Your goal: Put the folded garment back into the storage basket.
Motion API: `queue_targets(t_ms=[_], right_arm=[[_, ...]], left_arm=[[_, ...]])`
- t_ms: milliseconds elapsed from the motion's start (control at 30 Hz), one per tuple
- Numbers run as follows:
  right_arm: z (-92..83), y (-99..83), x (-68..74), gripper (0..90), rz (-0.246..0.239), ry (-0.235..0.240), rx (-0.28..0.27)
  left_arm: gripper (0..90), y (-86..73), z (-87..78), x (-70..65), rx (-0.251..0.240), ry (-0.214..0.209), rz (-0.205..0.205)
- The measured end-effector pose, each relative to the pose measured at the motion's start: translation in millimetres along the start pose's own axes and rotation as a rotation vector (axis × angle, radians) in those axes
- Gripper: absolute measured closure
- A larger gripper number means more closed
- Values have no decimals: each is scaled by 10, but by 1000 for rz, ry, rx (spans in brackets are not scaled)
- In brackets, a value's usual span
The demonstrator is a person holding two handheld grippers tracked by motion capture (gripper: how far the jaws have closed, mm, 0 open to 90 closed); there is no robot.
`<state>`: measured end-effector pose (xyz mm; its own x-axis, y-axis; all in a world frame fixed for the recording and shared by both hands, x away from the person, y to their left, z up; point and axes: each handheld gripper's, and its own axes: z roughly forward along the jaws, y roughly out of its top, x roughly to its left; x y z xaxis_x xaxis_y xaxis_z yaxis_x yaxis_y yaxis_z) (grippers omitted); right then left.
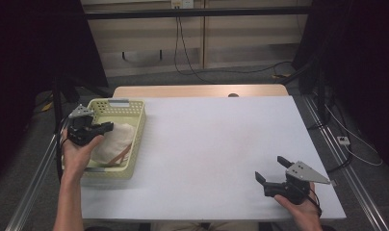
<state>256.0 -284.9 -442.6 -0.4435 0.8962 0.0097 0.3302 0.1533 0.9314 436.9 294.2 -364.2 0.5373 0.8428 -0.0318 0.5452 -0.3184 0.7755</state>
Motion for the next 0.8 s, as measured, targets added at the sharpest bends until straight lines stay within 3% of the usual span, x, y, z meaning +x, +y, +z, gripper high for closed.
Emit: queue_targets(t_ms=[100,333,533,633,733,800], right_arm=[[-1,0,-1,42,1,0,0],[1,-1,1,42,-1,1,3],[1,0,0,42,-1,0,2],[0,0,3,41,-2,1,2],[-3,-1,1,41,2,1,1],[-3,-1,0,41,1,0,1]], left_arm=[[872,0,21,6,44,34,9],[872,-11,108,60,77,63,-4],[872,-10,160,55,43,49,5],[872,-18,179,61,54,58,1],[872,-34,191,105,93,94,-8],[872,-37,187,116,95,92,-16]])
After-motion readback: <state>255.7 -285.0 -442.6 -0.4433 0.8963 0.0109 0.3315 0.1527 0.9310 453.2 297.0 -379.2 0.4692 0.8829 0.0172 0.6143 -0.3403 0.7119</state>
